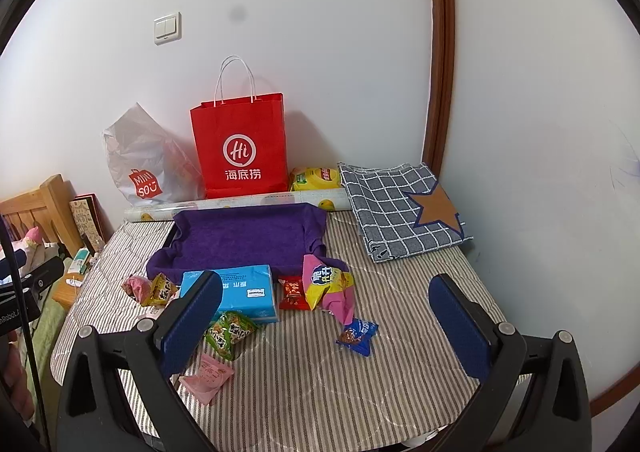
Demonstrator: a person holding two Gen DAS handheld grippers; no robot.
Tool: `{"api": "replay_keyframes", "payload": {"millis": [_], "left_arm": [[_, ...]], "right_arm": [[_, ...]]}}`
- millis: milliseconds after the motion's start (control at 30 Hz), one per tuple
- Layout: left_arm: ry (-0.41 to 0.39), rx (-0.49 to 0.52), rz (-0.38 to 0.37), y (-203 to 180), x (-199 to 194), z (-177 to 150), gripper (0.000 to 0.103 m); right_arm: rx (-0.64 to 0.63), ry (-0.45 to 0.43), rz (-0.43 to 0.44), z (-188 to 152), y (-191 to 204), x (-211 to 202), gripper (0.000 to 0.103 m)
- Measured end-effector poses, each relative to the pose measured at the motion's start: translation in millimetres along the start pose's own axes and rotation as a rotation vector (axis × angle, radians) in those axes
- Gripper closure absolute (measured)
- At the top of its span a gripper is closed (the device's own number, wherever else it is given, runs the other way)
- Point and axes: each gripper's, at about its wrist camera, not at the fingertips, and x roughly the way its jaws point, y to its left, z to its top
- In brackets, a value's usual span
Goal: Organize snacks
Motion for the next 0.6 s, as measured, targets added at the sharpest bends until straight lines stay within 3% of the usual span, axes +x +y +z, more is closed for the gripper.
{"api": "replay_keyframes", "payload": {"millis": [600], "left_arm": [[-0.004, 0.002, -0.023, -0.1, 0.2, -4.1, 0.0]], "right_arm": [[-0.006, -0.003, 0.005, -1.8, 1.0, 3.4, 0.001]]}}
